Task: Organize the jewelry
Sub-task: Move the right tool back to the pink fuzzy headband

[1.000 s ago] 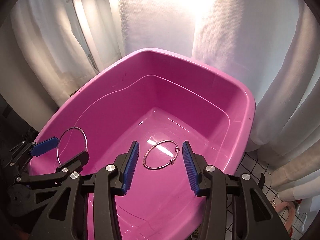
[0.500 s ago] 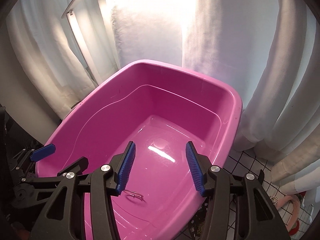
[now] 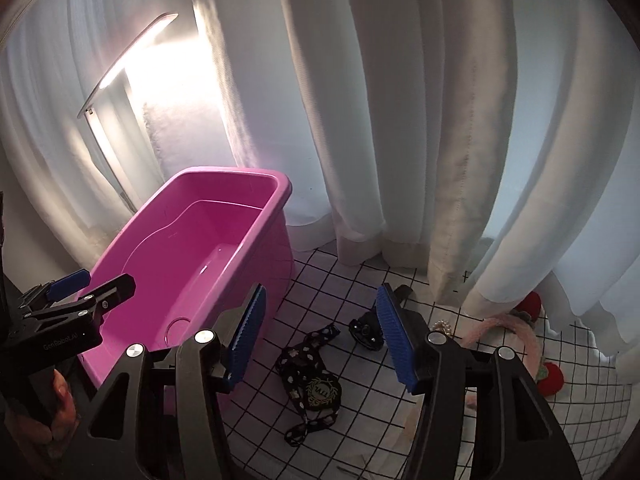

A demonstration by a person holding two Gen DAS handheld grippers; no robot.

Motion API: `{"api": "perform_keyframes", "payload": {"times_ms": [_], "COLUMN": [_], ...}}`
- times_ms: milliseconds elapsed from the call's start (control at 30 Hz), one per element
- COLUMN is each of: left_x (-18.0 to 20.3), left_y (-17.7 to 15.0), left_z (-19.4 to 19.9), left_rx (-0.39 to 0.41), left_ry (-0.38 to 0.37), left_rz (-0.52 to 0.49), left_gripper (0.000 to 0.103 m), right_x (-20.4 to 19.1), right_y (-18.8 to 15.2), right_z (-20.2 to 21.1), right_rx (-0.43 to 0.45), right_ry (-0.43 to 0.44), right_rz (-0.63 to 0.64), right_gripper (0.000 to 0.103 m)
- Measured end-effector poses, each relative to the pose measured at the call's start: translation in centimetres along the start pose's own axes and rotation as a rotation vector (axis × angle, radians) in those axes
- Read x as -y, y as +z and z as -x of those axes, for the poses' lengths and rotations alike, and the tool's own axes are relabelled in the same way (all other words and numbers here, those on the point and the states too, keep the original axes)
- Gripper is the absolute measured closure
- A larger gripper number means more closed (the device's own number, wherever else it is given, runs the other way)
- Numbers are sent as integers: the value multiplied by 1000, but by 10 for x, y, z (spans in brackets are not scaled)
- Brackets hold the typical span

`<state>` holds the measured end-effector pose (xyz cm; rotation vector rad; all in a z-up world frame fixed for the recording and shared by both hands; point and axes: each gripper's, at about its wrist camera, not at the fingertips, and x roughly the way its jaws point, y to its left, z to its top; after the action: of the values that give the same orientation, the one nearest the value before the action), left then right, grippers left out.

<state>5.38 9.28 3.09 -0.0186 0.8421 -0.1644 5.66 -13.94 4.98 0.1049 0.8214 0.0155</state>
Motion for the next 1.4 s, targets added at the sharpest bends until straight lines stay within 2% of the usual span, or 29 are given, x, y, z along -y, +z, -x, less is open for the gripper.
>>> {"api": "perform_keyframes", "payload": {"times_ms": [267, 500, 633, 800, 967, 1233, 1400], "left_x": [71, 121, 137, 152, 158, 166, 171], "left_y": [-24, -67, -95, -126, -157, -198, -212], "left_z": [2, -11, -24, -38, -49, -73, -87], "left_rx": [-29, -103, -143, -180, -209, -251, -264], "left_ry": [-138, -200, -173, -104, -29, 56, 103], "left_rz": [-107, -152, -139, -109, -63, 20, 55], "left_gripper": [10, 9, 9, 9, 9, 9, 9], "right_x": [92, 145, 160, 178, 214, 271, 291], "right_y": [-63, -113, -131, -144, -154, -144, -128], "right_z": [49, 61, 50, 28, 9, -51, -90], "right_rx": [13, -29, -68, -120, -153, -221, -249], "right_ry": [-159, -201, -171, -130, -122, -161, -172], "right_rz": [-180, -270, -238, -187, -184, -201, -141], "right_gripper": [47, 47, 47, 47, 47, 47, 47]}}
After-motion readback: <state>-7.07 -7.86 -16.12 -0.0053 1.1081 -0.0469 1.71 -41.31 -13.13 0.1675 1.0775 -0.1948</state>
